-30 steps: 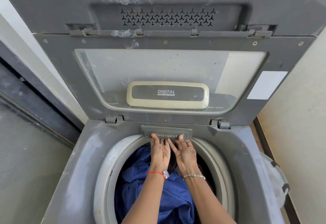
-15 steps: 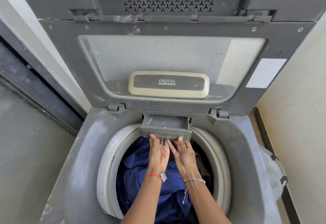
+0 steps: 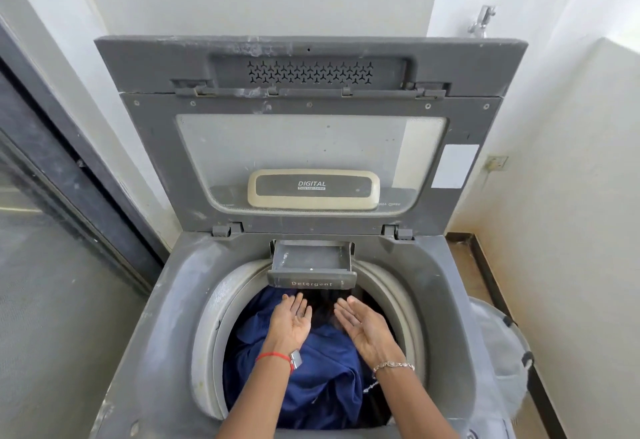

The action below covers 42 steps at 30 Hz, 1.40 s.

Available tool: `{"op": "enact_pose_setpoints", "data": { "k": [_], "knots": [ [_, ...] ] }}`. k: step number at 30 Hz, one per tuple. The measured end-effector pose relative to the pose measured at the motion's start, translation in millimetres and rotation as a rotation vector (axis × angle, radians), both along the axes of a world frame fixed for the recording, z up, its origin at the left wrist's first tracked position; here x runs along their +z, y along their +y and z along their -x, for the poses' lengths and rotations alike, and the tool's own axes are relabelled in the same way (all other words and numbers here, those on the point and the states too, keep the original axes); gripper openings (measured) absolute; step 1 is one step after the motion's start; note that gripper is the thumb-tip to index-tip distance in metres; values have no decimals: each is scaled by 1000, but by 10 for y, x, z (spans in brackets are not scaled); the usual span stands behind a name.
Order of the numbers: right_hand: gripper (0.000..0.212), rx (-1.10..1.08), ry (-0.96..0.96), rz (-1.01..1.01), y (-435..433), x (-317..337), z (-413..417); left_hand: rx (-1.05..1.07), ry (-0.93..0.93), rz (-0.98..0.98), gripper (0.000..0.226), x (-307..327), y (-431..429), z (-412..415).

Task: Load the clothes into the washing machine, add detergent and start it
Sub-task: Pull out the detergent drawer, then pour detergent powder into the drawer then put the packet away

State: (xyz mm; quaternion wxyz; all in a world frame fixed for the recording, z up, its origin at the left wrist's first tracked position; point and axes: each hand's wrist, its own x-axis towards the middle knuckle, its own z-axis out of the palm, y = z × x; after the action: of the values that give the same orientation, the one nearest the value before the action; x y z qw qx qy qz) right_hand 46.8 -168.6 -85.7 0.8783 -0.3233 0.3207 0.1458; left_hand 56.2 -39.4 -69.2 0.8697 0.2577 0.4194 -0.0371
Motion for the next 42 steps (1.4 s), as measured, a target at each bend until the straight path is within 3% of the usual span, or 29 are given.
{"op": "enact_pose_setpoints", "data": {
  "k": [8, 14, 19, 26, 34, 38, 42],
  "knots": [
    [38, -59, -45, 73, -375, 592, 363, -339, -80, -37, 48, 612, -151, 223],
    [28, -112, -146, 52, -656, 1054, 699, -553, -200, 4, 47, 1190, -510, 431],
    [12, -177, -248, 122, -1180, 1617, 951, -781, -376, 18, 43, 1792, -1143, 549],
    [15, -434, -459, 302, -2470, 2618, 1435, -1141, -599, 62, 26, 2785, -2508, 781],
    [11, -665, -537, 794, -4232, 3469, 1992, -1404, -704, 121, 23, 3306, -4369, 1002],
    [21, -749, -424, 1298, -5164, 3659, 2087, -1484, -732, 153, 28, 3422, -5281, 1048],
    [40, -595, -262, 1758, -5869, 3684, 2080, -1494, -728, 188, 41, 3460, -5967, 1055]
  ]
}}
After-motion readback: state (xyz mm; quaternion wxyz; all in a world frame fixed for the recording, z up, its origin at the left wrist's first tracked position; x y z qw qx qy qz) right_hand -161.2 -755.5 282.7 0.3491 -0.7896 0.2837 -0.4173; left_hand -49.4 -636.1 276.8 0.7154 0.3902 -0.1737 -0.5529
